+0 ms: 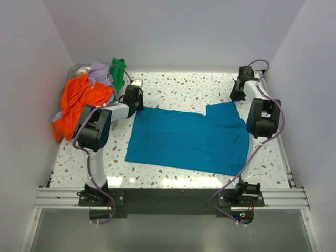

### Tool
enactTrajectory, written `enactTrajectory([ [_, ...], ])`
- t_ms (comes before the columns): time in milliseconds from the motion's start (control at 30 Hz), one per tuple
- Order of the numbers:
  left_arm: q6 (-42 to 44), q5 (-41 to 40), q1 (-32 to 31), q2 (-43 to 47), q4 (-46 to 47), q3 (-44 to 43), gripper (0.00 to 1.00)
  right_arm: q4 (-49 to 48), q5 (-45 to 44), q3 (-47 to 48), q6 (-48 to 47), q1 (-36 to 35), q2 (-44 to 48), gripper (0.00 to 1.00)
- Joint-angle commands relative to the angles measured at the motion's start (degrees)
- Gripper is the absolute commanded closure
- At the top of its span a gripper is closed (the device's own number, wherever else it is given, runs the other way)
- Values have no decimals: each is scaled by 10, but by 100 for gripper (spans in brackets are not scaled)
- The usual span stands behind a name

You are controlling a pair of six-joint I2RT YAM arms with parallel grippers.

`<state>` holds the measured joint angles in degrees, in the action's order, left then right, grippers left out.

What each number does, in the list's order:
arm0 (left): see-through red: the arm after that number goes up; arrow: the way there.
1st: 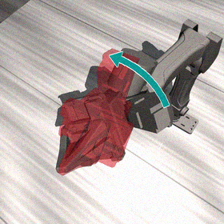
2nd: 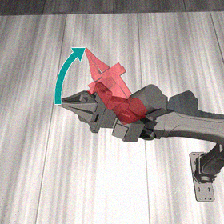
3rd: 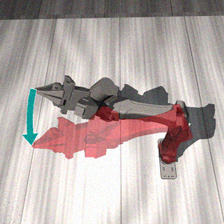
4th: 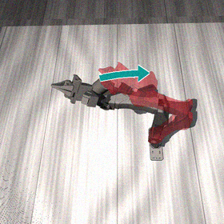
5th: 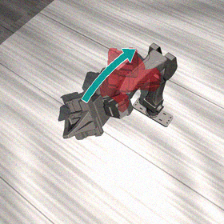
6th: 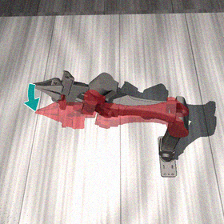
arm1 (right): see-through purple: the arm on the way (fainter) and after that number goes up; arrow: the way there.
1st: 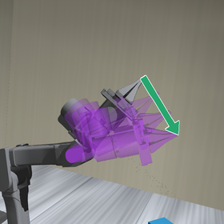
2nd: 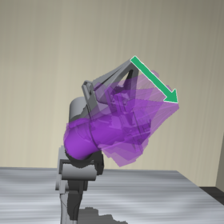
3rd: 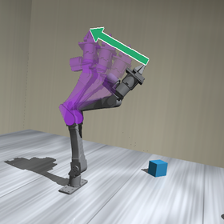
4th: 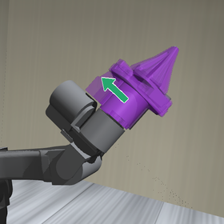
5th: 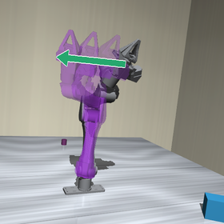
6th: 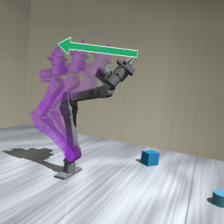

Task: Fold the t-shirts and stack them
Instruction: Fold the tshirt

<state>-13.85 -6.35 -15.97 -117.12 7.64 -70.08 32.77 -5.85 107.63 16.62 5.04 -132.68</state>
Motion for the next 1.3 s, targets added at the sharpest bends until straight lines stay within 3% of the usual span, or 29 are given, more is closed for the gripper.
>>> enactTrajectory([
  [0,9,13,6,1,-1,-20,100,28,42,5,18,-1,16,100],
  [433,4,52,21,-44,-10,-121,100,113,41,251,22,3,-103,100],
  [733,2,125,36,-65,16,-161,100,102,58,281,35,9,-77,100],
  [867,0,139,40,-27,57,-122,100,92,58,217,33,9,7,100],
  [1067,-1,145,49,21,80,-60,100,41,58,22,34,9,150,100],
  [1267,-5,148,52,49,102,-10,100,5,58,-114,34,9,252,100],
])
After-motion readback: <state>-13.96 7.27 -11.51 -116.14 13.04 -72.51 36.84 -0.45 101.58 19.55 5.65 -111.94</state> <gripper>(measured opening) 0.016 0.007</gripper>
